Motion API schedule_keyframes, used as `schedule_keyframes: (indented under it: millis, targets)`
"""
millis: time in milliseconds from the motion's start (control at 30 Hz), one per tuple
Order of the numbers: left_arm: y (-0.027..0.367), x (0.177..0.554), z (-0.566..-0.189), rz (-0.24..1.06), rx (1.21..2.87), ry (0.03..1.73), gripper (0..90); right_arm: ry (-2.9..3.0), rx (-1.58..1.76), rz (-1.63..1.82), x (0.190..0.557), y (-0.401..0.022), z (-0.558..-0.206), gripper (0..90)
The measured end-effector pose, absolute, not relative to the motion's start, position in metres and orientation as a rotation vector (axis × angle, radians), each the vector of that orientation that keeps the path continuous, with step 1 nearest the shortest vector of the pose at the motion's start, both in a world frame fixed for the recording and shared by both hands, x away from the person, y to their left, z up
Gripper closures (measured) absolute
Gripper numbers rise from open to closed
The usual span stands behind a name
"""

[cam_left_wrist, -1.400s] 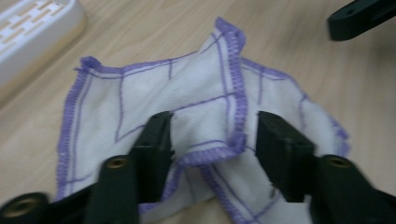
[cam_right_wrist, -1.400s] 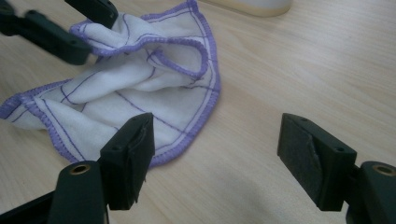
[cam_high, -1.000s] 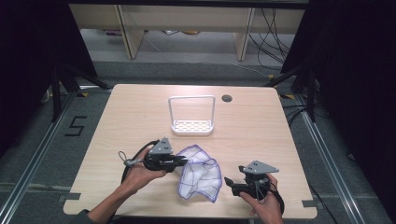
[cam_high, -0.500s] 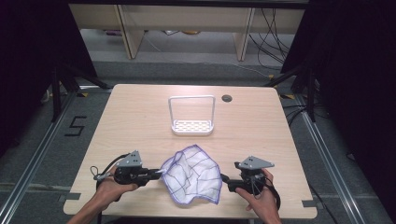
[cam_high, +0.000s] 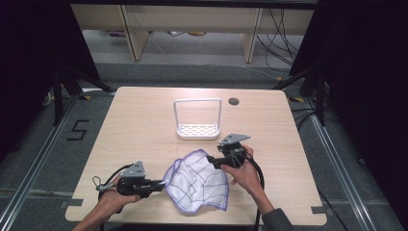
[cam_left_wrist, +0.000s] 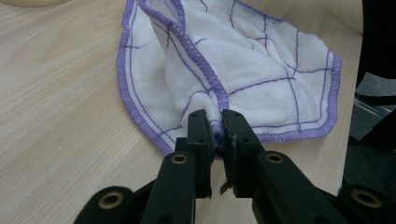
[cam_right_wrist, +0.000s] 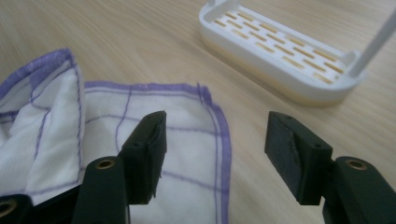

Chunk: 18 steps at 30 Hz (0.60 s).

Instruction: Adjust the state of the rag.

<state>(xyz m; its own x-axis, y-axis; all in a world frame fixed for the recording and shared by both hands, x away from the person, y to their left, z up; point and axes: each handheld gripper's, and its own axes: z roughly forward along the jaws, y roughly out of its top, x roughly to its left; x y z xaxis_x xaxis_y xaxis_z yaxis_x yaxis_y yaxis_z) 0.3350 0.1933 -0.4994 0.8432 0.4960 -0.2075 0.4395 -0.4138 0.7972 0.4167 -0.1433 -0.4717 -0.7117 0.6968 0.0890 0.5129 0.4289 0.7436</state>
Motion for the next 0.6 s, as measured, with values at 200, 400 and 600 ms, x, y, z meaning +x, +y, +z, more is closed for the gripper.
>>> schedule_keyframes:
  millis: [200, 400, 600]
  targets:
    - [0.194, 0.335, -0.499, 0.089, 2.09, 0.696, 80.8, 2.504, 0.981, 1.143, 0.446, -0.114, -0.48, 49.1]
    - [0.194, 0.335, -0.498, 0.07, 2.073, 0.674, 80.8, 2.586, 0.976, 1.083, 0.46, -0.095, -0.495, 68.9]
    - [0.195, 0.335, -0.496, 0.082, 2.047, 0.695, 81.0, 2.563, 0.92, 1.122, 0.453, -0.107, -0.489, 88.1]
